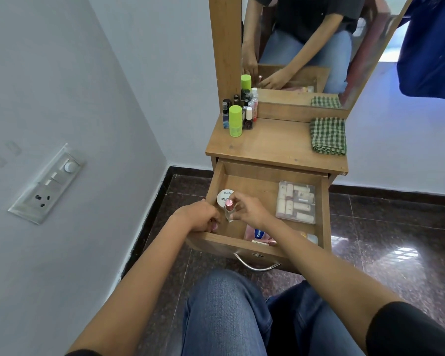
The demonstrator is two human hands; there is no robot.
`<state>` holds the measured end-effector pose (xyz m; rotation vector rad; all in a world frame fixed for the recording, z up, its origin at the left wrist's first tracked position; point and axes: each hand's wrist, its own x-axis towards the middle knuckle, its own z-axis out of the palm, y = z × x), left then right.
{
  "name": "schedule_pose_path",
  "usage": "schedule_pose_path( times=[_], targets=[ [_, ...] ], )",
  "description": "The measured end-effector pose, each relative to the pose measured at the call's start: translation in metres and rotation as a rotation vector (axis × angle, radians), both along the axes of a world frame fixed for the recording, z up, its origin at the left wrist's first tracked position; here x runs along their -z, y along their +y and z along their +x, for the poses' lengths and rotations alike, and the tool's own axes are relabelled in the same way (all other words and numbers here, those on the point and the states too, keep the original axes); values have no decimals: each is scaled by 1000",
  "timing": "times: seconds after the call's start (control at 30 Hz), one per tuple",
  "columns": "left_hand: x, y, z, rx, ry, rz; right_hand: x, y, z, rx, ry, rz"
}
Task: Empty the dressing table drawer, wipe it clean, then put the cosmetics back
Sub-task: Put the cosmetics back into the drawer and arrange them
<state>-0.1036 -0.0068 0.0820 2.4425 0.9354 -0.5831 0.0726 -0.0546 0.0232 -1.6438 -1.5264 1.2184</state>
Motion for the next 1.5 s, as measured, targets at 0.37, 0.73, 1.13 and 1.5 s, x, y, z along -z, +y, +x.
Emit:
schedule_pose_path(
  times=[0.37,0.73,1.13,1.5],
  targets=[
    [-2,-3,-36,-535,-471,83,5,8,-20,-14,-46,25],
    [14,-9,-26,-605,-518,104,6,15,-37,-38,-150,56],
    [15,-15,-27,-673,-631,66,16,-2,-30,-130,-207,-267],
    [13,-15,-20,-638,-635,36,15,4,-45,-32,-104,-297]
  ],
)
